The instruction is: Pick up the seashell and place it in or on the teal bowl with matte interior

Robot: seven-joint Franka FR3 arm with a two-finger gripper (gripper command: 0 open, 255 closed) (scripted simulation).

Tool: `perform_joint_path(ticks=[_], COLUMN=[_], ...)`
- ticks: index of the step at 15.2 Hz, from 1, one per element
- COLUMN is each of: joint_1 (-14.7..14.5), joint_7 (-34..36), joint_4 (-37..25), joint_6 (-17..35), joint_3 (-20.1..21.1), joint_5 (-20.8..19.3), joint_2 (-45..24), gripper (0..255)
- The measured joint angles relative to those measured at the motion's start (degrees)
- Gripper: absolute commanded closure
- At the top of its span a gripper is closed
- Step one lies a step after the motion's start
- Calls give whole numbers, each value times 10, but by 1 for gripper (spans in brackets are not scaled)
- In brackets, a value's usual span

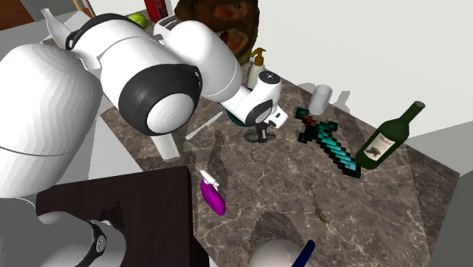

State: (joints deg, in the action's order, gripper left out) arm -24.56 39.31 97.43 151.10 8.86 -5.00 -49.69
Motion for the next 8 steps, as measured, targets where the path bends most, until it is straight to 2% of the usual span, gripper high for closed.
perform_joint_path(ticks=[8], joint_1=[4], joint_7=[0], joint_4=[21], joint_6=[-26], joint_3=[7], joint_5=[4], joint_2=[44], gripper=[255])
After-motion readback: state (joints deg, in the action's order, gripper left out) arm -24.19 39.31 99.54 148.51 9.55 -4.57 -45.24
